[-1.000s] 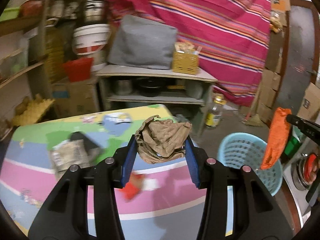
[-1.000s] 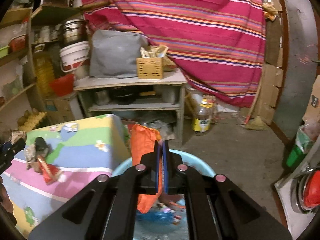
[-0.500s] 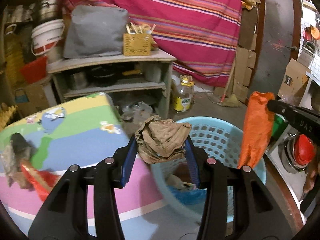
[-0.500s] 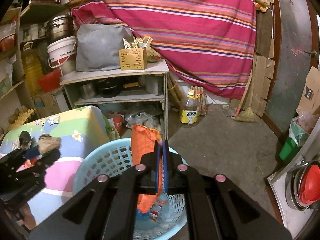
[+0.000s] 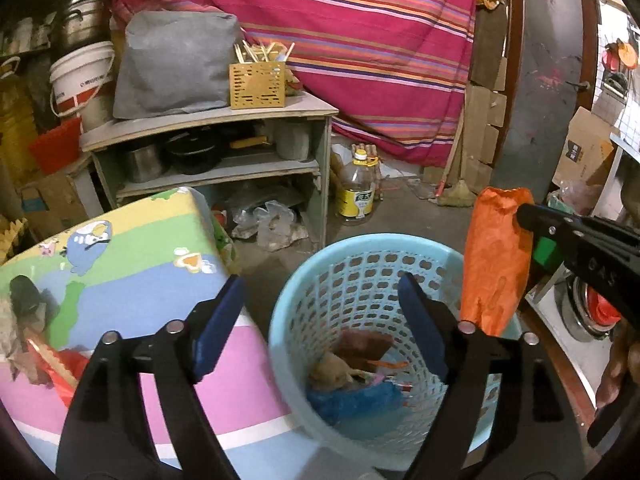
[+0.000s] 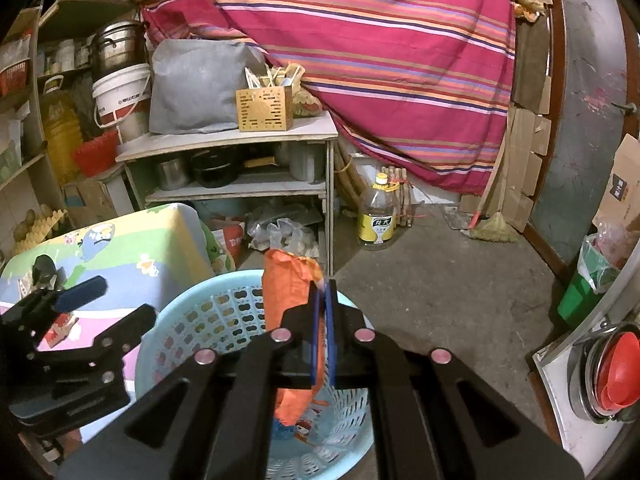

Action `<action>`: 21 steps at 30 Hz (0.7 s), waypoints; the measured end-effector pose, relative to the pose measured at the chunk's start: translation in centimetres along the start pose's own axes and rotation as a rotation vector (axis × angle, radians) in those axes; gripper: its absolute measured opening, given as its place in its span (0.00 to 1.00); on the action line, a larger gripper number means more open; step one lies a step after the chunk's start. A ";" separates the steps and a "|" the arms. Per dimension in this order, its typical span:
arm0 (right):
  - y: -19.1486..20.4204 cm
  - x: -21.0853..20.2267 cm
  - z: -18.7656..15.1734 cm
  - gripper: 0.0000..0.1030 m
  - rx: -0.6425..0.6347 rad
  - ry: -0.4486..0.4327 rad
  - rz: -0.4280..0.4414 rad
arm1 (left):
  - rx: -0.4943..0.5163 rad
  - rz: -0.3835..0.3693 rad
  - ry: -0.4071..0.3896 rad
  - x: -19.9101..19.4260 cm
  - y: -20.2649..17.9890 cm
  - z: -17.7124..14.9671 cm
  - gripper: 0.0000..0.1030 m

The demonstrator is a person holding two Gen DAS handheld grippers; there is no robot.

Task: Collect trash
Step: 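Carry the brown paper and orange wrapper over the basket and open both tools, then return to the table and grasp the red chip bag with the right tool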

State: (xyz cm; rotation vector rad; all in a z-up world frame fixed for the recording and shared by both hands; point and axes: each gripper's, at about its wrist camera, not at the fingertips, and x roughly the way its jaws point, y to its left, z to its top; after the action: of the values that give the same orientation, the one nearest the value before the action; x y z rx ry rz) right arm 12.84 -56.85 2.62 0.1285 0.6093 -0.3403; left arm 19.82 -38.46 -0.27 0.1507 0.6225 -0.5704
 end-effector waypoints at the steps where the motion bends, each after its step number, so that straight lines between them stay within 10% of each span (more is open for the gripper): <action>1: 0.2 0.1 -0.1 0.03 -0.002 0.002 0.000 | 0.000 0.011 -0.003 -0.4 0.4 -0.1 0.81; 8: 2.0 2.6 -1.2 0.09 -0.019 0.105 0.024 | -0.028 0.095 -0.043 -3.9 5.0 -0.9 0.91; 9: 2.3 3.2 -1.6 0.17 -0.017 0.134 0.021 | -0.038 0.111 -0.049 -4.7 6.2 -1.0 0.91; 11: 2.9 3.9 -2.2 0.80 -0.017 0.161 0.005 | -0.060 0.132 -0.050 -5.9 8.4 -1.3 0.92; 21: 5.3 3.7 -3.3 0.85 0.046 0.164 -0.056 | -0.165 0.286 -0.059 -12.0 19.1 -3.4 0.95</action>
State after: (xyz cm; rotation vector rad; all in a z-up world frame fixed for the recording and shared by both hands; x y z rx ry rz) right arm 15.70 -52.20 -2.13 0.1853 0.7680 -0.4010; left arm 20.58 -15.95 3.42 0.0656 0.5761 -0.2453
